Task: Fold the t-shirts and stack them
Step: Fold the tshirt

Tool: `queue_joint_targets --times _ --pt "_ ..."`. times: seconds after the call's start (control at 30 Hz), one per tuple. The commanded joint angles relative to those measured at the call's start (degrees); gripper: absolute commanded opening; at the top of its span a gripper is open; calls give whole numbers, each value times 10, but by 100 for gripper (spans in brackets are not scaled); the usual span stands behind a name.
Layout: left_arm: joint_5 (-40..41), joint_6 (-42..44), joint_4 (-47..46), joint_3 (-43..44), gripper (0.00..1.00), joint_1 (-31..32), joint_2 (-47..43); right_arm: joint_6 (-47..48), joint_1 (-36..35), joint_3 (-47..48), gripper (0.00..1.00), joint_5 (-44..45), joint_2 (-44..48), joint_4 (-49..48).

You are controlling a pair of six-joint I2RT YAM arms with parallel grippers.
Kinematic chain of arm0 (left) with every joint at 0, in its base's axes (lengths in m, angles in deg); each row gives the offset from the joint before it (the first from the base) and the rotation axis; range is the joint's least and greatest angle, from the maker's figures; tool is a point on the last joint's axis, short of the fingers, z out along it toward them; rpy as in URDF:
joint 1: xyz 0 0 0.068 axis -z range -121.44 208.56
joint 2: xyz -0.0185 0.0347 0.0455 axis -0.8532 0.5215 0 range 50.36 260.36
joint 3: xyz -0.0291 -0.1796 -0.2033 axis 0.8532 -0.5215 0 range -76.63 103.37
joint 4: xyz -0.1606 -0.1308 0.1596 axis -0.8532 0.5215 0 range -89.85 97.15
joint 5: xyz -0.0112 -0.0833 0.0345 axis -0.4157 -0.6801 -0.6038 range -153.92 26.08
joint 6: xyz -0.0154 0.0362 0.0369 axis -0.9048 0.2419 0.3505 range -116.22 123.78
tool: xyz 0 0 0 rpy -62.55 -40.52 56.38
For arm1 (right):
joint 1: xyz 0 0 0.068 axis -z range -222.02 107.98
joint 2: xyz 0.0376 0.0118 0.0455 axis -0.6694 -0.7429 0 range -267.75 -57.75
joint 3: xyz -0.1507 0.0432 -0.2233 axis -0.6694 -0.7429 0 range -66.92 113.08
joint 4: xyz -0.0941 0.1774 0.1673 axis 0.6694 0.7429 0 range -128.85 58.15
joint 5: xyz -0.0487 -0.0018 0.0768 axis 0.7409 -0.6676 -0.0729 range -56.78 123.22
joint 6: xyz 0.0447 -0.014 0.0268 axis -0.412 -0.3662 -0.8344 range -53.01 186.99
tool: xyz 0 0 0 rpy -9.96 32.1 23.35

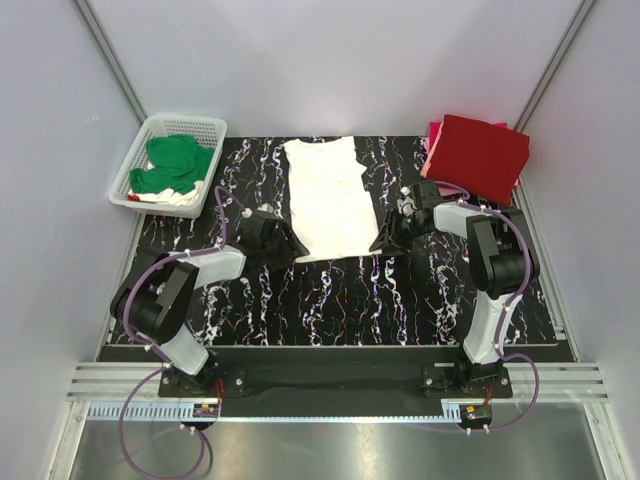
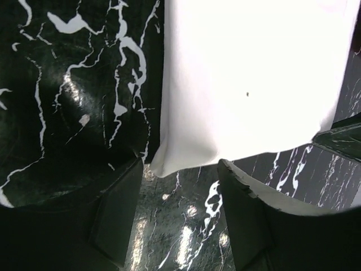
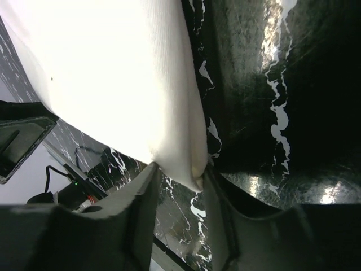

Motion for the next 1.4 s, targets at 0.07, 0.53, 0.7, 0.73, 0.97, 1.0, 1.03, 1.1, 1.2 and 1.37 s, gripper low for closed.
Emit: queue_joint_targets --times 0.07,0.53,0.7,0.73,0.97,1.0,1.03,1.1,1.2,1.37 --pt "27 -9 -3 -13 58 10 18 14 2 18 37 5 -15 -14" --pt "56 -14 18 10 0 38 38 17 5 9 0 -7 -6 -23" --pt "91 -7 109 20 0 72 -44 -4 6 -40 0 -2 54 -25" --pt "97 -8 122 18 0 79 -60 -10 6 -53 0 -3 68 -27" --pt "120 -51 228 -31 0 154 -221 -72 1 -198 0 -8 260 -9" --pt "131 -58 238 -39 0 180 -255 -77 -2 -213 0 -7 287 -2" --pt "138 -73 250 -44 0 195 -271 -90 -4 -229 0 -4 312 12" --pt "158 -99 288 -56 0 230 -318 -112 -9 -271 0 0 397 41" --pt "176 -136 326 -77 0 275 -377 -141 -20 -317 0 4 514 73" --pt "208 -198 387 -86 0 366 -430 -196 -40 -371 0 1 698 162"
